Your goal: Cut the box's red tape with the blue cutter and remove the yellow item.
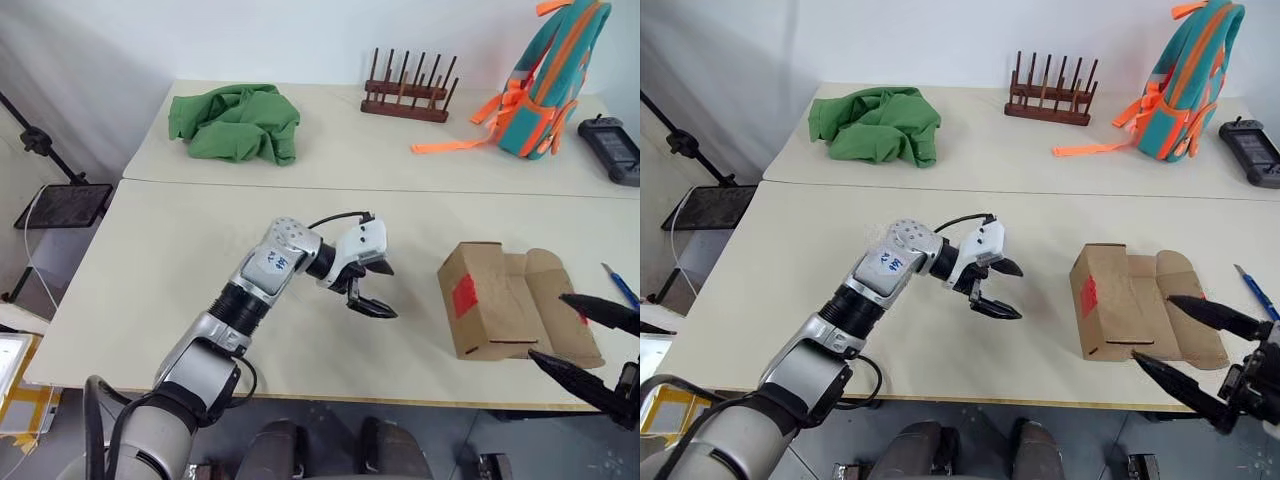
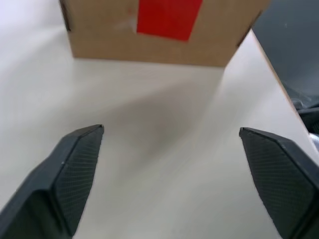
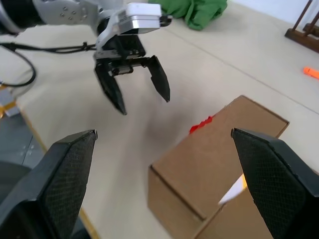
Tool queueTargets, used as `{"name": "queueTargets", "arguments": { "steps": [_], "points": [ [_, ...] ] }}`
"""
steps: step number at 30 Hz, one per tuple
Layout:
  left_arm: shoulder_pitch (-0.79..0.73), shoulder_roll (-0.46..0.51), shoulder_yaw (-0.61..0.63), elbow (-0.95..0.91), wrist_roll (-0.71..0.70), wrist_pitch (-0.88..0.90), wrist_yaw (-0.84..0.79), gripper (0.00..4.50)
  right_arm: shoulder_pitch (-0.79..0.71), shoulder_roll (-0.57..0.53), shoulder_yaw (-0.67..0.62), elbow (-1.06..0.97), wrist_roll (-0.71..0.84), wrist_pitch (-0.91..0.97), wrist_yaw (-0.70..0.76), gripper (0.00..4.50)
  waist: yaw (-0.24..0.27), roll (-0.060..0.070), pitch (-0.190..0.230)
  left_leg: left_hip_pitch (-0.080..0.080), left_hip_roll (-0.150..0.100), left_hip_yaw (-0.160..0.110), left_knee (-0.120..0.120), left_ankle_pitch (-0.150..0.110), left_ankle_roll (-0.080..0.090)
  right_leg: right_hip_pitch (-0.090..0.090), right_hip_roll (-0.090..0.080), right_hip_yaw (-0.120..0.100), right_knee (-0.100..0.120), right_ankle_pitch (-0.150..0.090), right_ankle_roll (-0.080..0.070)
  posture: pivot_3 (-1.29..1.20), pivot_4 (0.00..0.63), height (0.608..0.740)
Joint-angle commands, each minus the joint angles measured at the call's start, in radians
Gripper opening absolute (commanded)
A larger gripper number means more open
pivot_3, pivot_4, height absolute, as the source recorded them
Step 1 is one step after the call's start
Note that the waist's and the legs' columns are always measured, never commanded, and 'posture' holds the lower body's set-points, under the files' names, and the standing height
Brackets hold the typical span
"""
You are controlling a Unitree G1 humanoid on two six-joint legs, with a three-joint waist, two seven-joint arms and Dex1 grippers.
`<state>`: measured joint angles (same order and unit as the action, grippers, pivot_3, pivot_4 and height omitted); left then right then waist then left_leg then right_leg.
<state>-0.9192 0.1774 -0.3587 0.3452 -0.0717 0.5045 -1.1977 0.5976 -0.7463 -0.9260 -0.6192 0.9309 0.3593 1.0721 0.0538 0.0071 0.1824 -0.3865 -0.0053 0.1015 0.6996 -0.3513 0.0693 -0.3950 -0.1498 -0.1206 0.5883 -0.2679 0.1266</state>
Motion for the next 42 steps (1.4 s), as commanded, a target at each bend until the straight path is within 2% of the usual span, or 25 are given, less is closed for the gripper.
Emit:
{"name": "queueTargets", "arguments": {
  "steps": [1,2,4,6,11,18,22,29,37,42],
  "points": [
    [-0.089,-0.039,0.116,-0.067,-0.126,0.041,0.011,4.48,0.042,-0.008,-0.07,0.042,-0.034,0.009,0.014,4.5,0.005,0.0,0.0,-0.001,0.0,-0.001,0.0,0.0,0.0,0.0,0.0,-0.001,0.0,0.0,0.0,0.0,0.15,0.74],
    [-0.111,-0.049,0.134,-0.064,-0.148,0.038,0.009,4.48,0.048,-0.01,-0.072,0.052,-0.061,0.01,0.002,4.5,0.006,0.0,0.0,-0.002,0.0,-0.001,0.001,0.001,0.001,0.0,0.001,-0.002,0.0,0.0,0.0,0.0,0.15,0.74],
    [-0.148,-0.05,0.143,-0.047,-0.161,0.013,-0.007,4.48,0.066,-0.049,-0.039,0.079,-0.218,0.021,-0.072,4.5,0.004,0.0,0.0,-0.002,-0.002,-0.001,0.001,0.001,0.001,0.001,0.002,-0.003,-0.001,0.0,0.0,0.0,0.15,0.74],
    [-0.163,-0.043,0.136,-0.029,-0.156,-0.008,-0.012,4.48,0.058,-0.065,-0.008,0.095,-0.288,0.028,-0.111,4.5,0.001,0.0,0.0,-0.002,-0.003,0.001,0.001,0.001,0.002,0.001,0.002,-0.003,-0.001,0.001,0.001,0.0,0.15,0.74],
    [-0.194,-0.031,0.129,0.04,-0.111,-0.068,0.043,4.48,-0.164,-0.089,0.252,0.121,-0.441,-0.031,-0.224,4.5,-0.017,0.0,0.001,0.0,-0.002,0.003,0.001,0.003,0.001,0.0,0.003,-0.008,0.001,0.001,0.001,0.0,0.15,0.74],
    [-0.18,-0.036,0.125,0.043,-0.098,-0.075,0.102,4.48,-0.334,-0.094,0.44,-0.005,-0.391,0.08,-0.261,4.5,-0.02,0.002,0.002,-0.001,-0.002,0.0,0.001,0.007,0.0,-0.001,0.004,-0.011,0.003,0.0,0.001,0.0,0.15,0.74],
    [-0.169,-0.017,0.128,0.033,-0.098,-0.065,0.114,4.48,-0.441,-0.083,0.589,-0.071,-0.366,0.182,-0.312,4.5,-0.024,0.001,0.002,-0.002,-0.002,0.001,0.001,0.007,0.0,0.0,0.003,-0.011,0.003,0.001,0.001,0.0,0.15,0.74],
    [-0.136,-0.003,0.113,0.002,-0.103,-0.053,0.118,4.48,-0.603,-0.073,0.802,-0.028,-0.436,0.317,-0.402,4.5,-0.027,0.001,0.002,-0.002,-0.003,0.0,0.001,0.007,0.0,0.0,0.003,-0.012,0.003,0.001,0.001,0.0,0.15,0.74],
    [-0.106,0.003,0.096,-0.021,-0.098,-0.05,0.127,4.48,-0.86,-0.133,0.909,0.022,-0.455,0.543,-0.43,4.5,-0.027,0.002,0.002,-0.003,-0.002,-0.001,0.002,0.008,0.001,-0.001,0.003,-0.013,0.003,0.001,0.001,0.0,0.15,0.74],
    [-0.102,0.03,0.108,-0.015,-0.097,-0.067,0.117,4.48,-0.865,-0.246,0.891,-0.03,-0.407,0.669,-0.364,4.5,-0.026,0.001,0.002,-0.004,-0.003,-0.002,0.002,0.008,0.001,-0.001,0.003,-0.014,0.002,0.001,0.001,0.0,0.15,0.74]
  ]
}}
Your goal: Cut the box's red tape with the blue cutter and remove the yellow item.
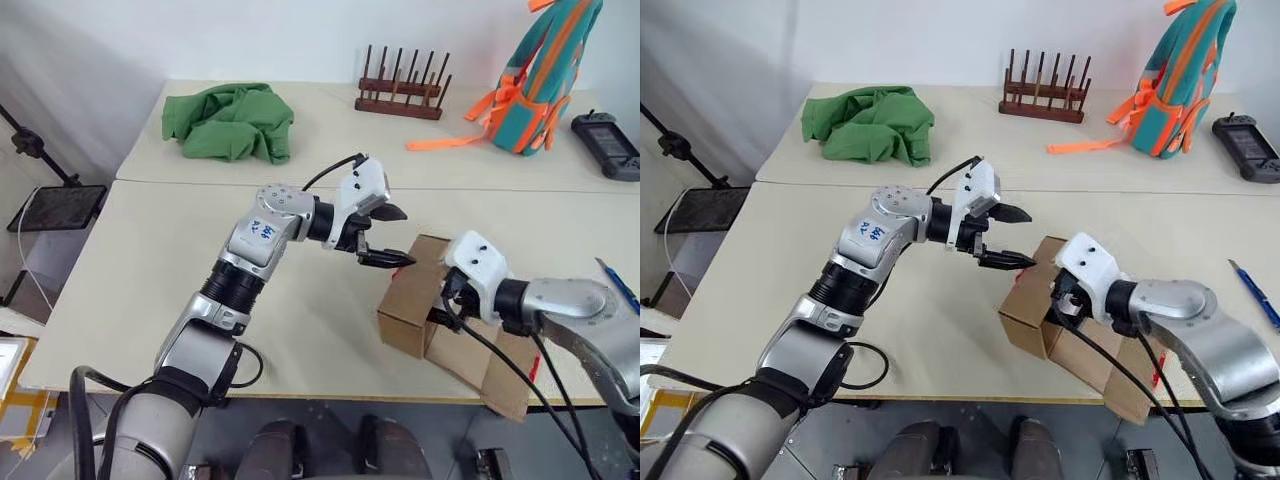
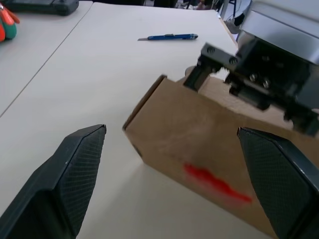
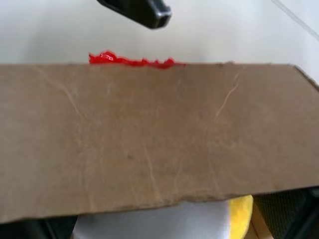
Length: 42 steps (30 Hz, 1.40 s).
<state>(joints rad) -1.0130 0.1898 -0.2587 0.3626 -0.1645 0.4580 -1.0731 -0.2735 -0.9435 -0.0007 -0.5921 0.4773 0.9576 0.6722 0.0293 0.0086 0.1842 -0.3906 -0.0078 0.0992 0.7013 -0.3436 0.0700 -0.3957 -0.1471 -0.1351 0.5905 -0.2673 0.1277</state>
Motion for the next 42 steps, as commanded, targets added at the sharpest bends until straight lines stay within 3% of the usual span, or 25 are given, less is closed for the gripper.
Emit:
{"name": "queueTargets", "arguments": {
  "steps": [1,11,22,25,32,34,37,42],
  "points": [
    [-0.008,0.025,0.013,-0.029,-0.007,-0.028,-0.011,4.48,0.01,-0.066,-0.046,-0.069,0.063,0.096,0.048,4.5,-0.002,0.0,0.0,0.0,0.0,0.0,0.0,0.0,0.0,0.0,0.0,0.0,0.0,0.0,0.0,0.0,0.15,0.74],
    [0.025,0.13,0.075,-0.002,-0.099,-0.19,-0.222,4.48,0.077,-0.143,-0.182,-0.097,0.122,0.169,0.076,4.5,-0.005,0.0,0.0,0.0,0.0,0.0,0.0,0.0,0.0,0.0,-0.001,0.0,-0.001,0.0,0.0,0.0,0.15,0.74],
    [0.012,0.161,0.107,0.079,-0.11,-0.265,-0.296,4.48,0.144,-0.187,-0.18,-0.087,0.122,0.175,0.099,4.5,-0.003,0.0,0.0,0.0,0.0,0.0,0.0,0.0,0.0,0.0,0.0,0.0,0.0,0.0,0.0,0.0,0.15,0.74],
    [0.016,0.163,0.111,0.078,-0.113,-0.266,-0.303,4.5,0.161,-0.182,-0.192,-0.081,0.119,0.157,0.098,3.93,-0.003,0.0,0.0,0.0,0.0,0.0,0.0,0.0,0.0,0.0,0.0,0.0,0.0,0.0,0.0,0.0,0.15,0.74],
    [0.026,0.165,0.121,0.07,-0.129,-0.255,-0.317,4.5,0.219,-0.192,-0.261,-0.064,0.119,0.126,0.134,1.49,-0.001,0.0,0.0,0.0,0.0,0.0,0.0,0.0,0.0,0.0,0.0,0.0,0.0,0.0,0.0,0.0,0.15,0.74],
    [0.031,0.162,0.13,0.063,-0.145,-0.242,-0.315,4.5,0.267,-0.201,-0.363,-0.042,0.127,0.107,0.186,0.86,0.0,0.0,0.0,0.0,0.0,0.0,0.0,0.0,0.0,0.0,0.0,0.0,0.0,0.0,0.0,0.0,0.15,0.74],
    [0.041,0.157,0.153,0.052,-0.166,-0.225,-0.291,4.5,0.403,-0.235,-0.597,0.009,0.114,0.017,0.402,0.02,0.004,0.0,0.0,0.0,-0.001,0.0,0.0,0.0,0.0,0.0,0.0,0.0,0.0,0.0,0.0,0.0,0.15,0.74],
    [0.054,0.159,0.173,0.038,-0.18,-0.213,-0.269,4.5,0.474,-0.234,-0.812,0.097,0.126,-0.078,0.588,0.02,0.003,-0.002,0.001,0.001,-0.001,0.0,0.0,0.0,0.001,0.002,0.0,0.001,0.0,0.001,0.001,0.0,0.15,0.74]
  ]
}}
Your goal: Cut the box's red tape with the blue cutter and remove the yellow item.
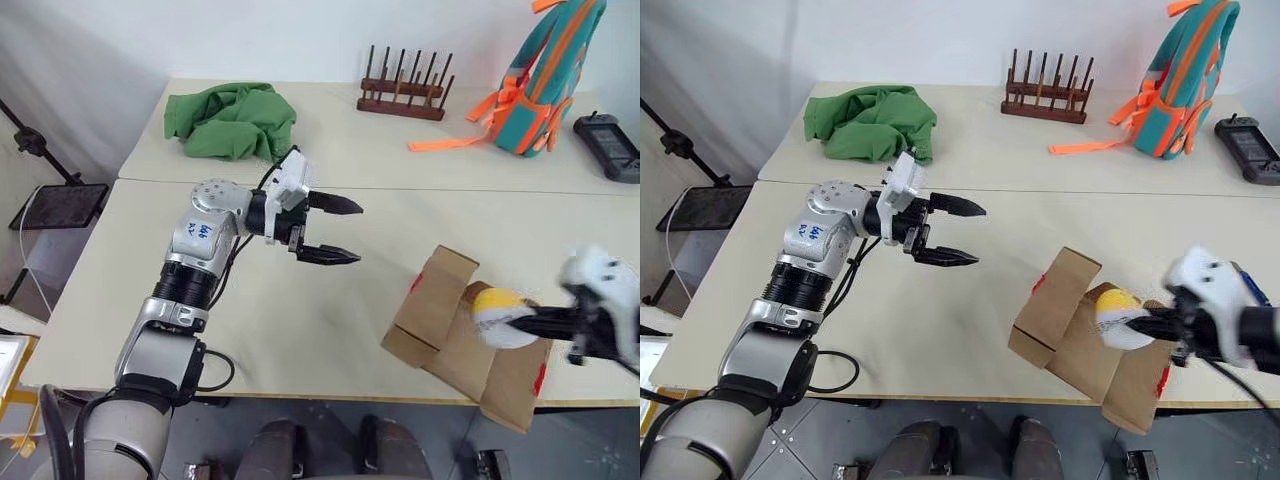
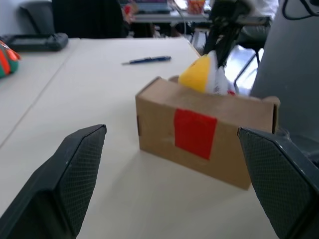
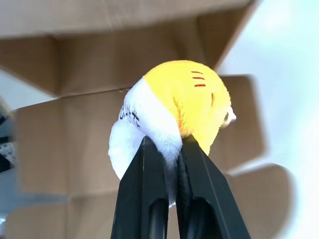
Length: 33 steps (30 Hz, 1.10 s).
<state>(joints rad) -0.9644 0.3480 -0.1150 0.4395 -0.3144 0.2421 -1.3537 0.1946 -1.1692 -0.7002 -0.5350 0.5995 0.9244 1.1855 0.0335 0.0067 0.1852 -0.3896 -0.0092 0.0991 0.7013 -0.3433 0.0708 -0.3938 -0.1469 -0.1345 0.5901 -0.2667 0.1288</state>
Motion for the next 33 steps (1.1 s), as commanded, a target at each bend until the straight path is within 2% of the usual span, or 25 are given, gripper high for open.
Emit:
{"name": "queueTargets", "arguments": {
  "steps": [1,3,4,7,11,15,17,19,26,29,33],
  "points": [
    [0.011,0.003,0.04,-0.05,-0.045,0.022,0.016,4.5,-0.027,-0.018,-0.133,0.072,0.015,-0.05,0.076,0.02,-0.001,0.0,0.0,0.0,0.0,0.0,0.0,0.0,0.0,0.0,0.0,0.0,0.0,0.0,0.0,0.0,0.15,0.74],
    [0.018,0.007,0.054,-0.067,-0.067,0.054,0.02,4.5,-0.083,-0.027,-0.144,0.106,0.042,-0.057,0.075,0.02,-0.007,-0.001,0.0,0.001,0.0,0.0,0.0,0.0,0.0,0.0,-0.001,0.001,0.0,0.0,0.0,0.0,0.15,0.74],
    [0.023,0.012,0.062,-0.081,-0.083,0.084,0.021,4.5,-0.164,-0.015,-0.117,0.105,0.1,-0.059,0.049,0.02,-0.01,-0.001,0.0,0.001,0.0,0.0,0.0,0.0,0.0,0.0,-0.001,0.001,0.0,0.0,0.0,0.0,0.15,0.74],
    [0.031,0.019,0.076,-0.108,-0.113,0.142,0.03,4.5,-0.367,0.035,-0.005,0.08,0.229,-0.067,-0.025,0.02,-0.019,0.0,0.001,0.002,0.001,-0.001,0.0,0.001,-0.002,0.0,-0.001,0.002,0.001,0.0,0.0,0.0,0.15,0.74],
    [0.036,0.005,0.077,-0.143,-0.134,0.18,0.058,4.5,-0.526,0.104,0.166,0.054,0.279,-0.07,-0.122,0.02,-0.017,-0.001,0.002,0.002,0.003,-0.004,0.0,0.001,-0.006,0.0,-0.001,0.003,0.001,-0.001,-0.003,0.0,0.15,0.74],
    [0.039,-0.013,0.08,-0.165,-0.158,0.207,0.08,4.5,-0.585,0.138,0.263,0.046,0.276,-0.091,-0.161,0.02,-0.005,-0.001,0.002,-0.001,0.001,-0.004,0.0,0.002,-0.005,-0.001,-0.001,0.002,0.001,-0.001,-0.003,0.0,0.15,0.74],
    [0.043,-0.054,0.078,-0.179,-0.161,0.208,0.132,4.5,-0.66,0.218,0.412,0.047,0.237,-0.121,-0.197,0.02,-0.009,-0.001,0.002,0.0,0.0,-0.004,0.0,0.002,-0.004,0.0,-0.001,0.0,0.001,-0.001,-0.002,0.0,0.15,0.74],
    [0.048,-0.08,0.087,-0.189,-0.177,0.232,0.162,4.5,-0.703,0.255,0.491,0.057,0.199,-0.142,-0.21,0.02,-0.009,-0.001,0.002,0.0,0.0,-0.003,0.0,0.002,-0.004,0.0,-0.001,0.0,0.001,0.0,-0.001,0.0,0.15,0.74],
    [0.078,-0.095,0.097,-0.255,-0.242,0.324,0.167,4.5,-0.73,0.283,0.546,0.076,0.168,-0.176,-0.207,0.02,-0.006,-0.001,0.002,-0.001,0.0,-0.003,0.0,0.002,-0.003,-0.001,0.0,-0.001,0.001,0.0,-0.001,0.0,0.15,0.74],
    [0.082,-0.097,0.1,-0.26,-0.247,0.33,0.172,3.9,-0.714,0.274,0.544,0.084,0.165,-0.191,-0.196,0.0,-0.007,-0.001,0.002,-0.001,-0.001,-0.003,0.0,0.002,-0.003,-0.001,0.0,-0.001,0.001,0.0,-0.001,0.0,0.15,0.74],
    [0.09,-0.091,0.093,-0.278,-0.274,0.367,0.148,2.72,-0.691,0.278,0.539,0.092,0.156,-0.221,-0.185,0.0,-0.008,-0.001,0.002,-0.001,-0.001,-0.003,0.0,0.002,-0.003,-0.001,0.0,-0.001,0.001,0.0,-0.001,0.0,0.15,0.74]
  ]
}}
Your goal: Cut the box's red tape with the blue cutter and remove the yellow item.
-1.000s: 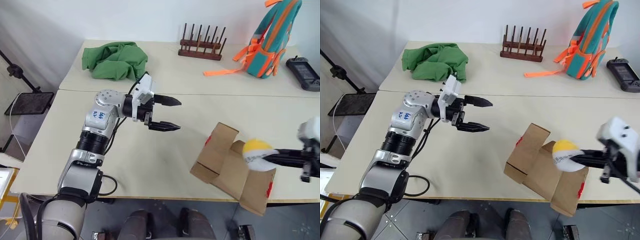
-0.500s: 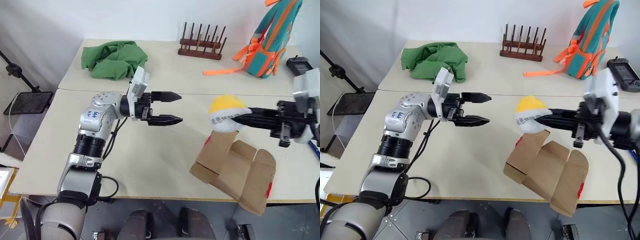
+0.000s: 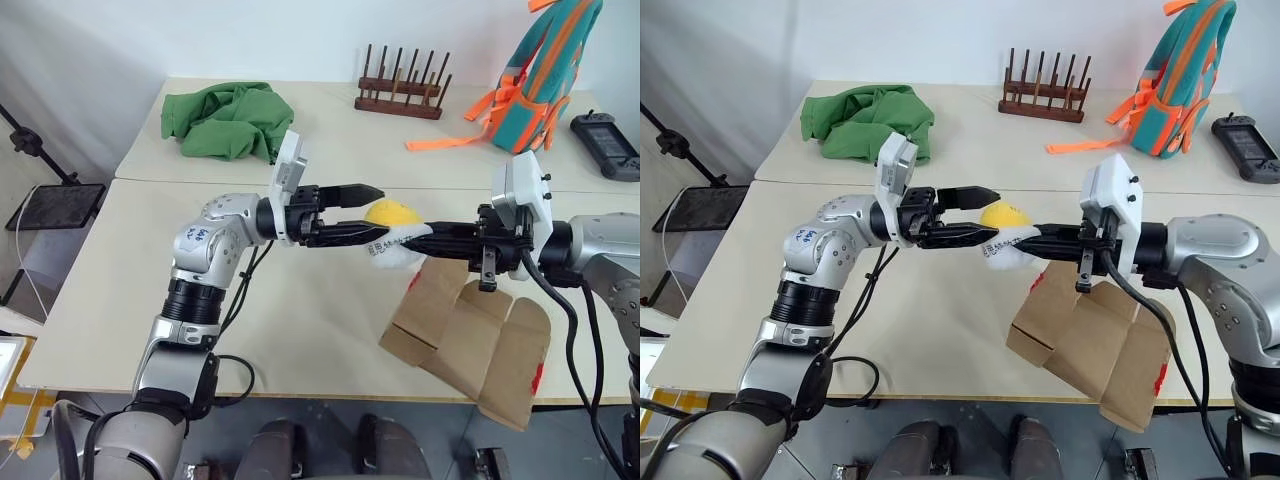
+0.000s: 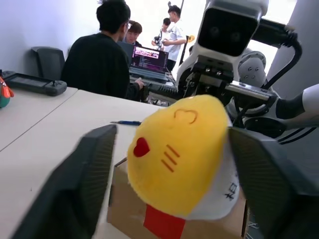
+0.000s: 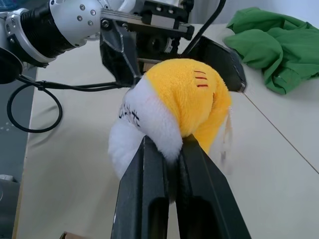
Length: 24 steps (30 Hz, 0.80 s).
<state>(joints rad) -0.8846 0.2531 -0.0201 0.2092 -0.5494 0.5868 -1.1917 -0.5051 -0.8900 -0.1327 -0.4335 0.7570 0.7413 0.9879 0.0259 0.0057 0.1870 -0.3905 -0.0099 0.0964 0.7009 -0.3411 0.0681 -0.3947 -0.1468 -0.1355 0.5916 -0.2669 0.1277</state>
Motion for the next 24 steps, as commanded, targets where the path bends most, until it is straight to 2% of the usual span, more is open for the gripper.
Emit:
{"name": "queueTargets", "arguments": {
  "steps": [1,8,9,15,16,18,24],
  "points": [
    [0.012,0.006,-0.007,-0.051,-0.043,0.035,-0.015,2.38,0.014,0.001,-0.031,-0.007,-0.003,-0.046,0.015,0.0,-0.001,0.0,0.0,0.0,0.0,0.0,0.0,0.0,0.0,0.0,0.0,0.0,0.0,0.0,0.0,0.0,0.15,0.74],
    [0.016,0.007,-0.02,-0.048,-0.047,0.066,-0.02,0.21,0.038,0.019,-0.041,-0.003,-0.004,-0.096,0.016,0.0,0.0,0.0,0.0,0.0,0.0,0.0,0.0,0.0,0.0,0.0,0.0,0.0,0.0,0.0,0.0,0.0,0.15,0.74],
    [0.016,0.007,-0.02,-0.047,-0.048,0.067,-0.019,0.04,0.039,0.021,-0.043,-0.003,-0.001,-0.097,0.015,0.0,0.0,0.0,0.0,0.0,0.0,0.0,0.0,0.0,0.0,0.0,0.0,0.0,0.0,0.0,0.0,0.0,0.15,0.74],
    [0.005,0.003,0.036,-0.022,-0.069,0.059,0.025,0.04,0.031,0.054,-0.087,-0.012,0.058,-0.069,-0.036,0.0,0.0,0.0,0.0,0.0,0.0,0.0,0.0,0.0,0.0,0.0,0.0,0.0,0.0,0.0,0.0,0.0,0.15,0.74],
    [0.003,0.011,0.057,-0.02,-0.079,0.065,0.036,0.0,0.026,0.043,-0.111,-0.016,0.126,-0.011,-0.046,0.29,0.0,0.0,0.0,0.0,0.0,0.0,0.0,0.0,0.0,0.0,0.0,0.0,0.0,0.0,0.0,0.0,0.15,0.74],
    [0.008,0.035,0.095,-0.02,-0.086,0.061,0.061,0.0,0.03,0.039,-0.158,-0.024,0.167,0.013,-0.074,0.83,0.0,0.0,0.0,0.0,0.0,0.0,0.0,0.0,0.0,0.0,0.0,0.0,0.0,0.0,0.0,0.0,0.15,0.74],
    [0.099,0.173,0.197,-0.061,-0.073,0.042,0.157,0.0,0.204,0.006,-0.354,-0.074,0.126,-0.085,-0.047,2.94,-0.001,0.0,0.0,0.001,0.0,0.0,-0.002,0.0,0.0,0.0,0.0,0.0,0.0,0.0,0.0,0.0,0.15,0.74]
  ]
}}
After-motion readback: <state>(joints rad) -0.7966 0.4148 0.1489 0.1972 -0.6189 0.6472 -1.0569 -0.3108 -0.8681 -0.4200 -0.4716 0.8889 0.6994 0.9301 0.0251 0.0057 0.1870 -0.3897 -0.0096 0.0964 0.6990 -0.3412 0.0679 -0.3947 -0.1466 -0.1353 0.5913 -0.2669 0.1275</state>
